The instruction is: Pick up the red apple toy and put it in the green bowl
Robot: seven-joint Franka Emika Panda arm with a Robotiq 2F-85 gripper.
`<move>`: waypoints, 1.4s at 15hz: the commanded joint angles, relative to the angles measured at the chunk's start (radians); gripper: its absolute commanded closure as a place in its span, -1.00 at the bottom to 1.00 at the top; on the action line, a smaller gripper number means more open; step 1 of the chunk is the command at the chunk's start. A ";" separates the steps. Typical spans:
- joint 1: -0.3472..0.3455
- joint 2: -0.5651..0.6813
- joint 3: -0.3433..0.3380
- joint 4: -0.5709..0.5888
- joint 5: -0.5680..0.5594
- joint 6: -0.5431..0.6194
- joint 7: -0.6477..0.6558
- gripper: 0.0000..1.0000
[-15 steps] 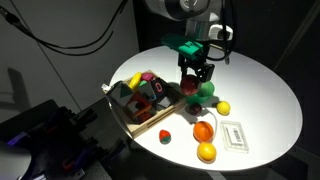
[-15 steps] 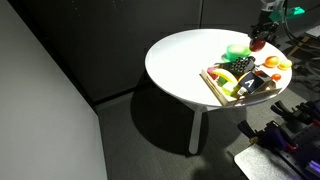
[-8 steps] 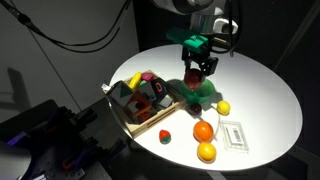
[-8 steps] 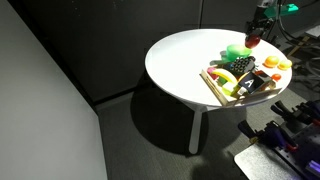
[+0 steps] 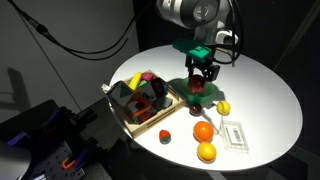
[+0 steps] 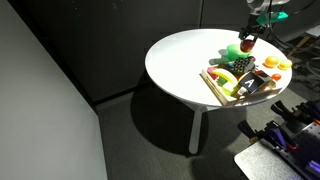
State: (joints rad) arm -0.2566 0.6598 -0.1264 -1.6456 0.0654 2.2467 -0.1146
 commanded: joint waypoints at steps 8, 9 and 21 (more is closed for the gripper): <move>-0.014 0.062 0.011 0.070 0.006 -0.023 -0.001 -1.00; -0.013 0.056 0.011 0.063 0.006 -0.022 -0.001 -1.00; -0.009 0.071 -0.004 0.054 -0.002 -0.015 0.056 -1.00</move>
State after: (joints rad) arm -0.2624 0.7287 -0.1321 -1.5954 0.0654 2.2348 -0.0586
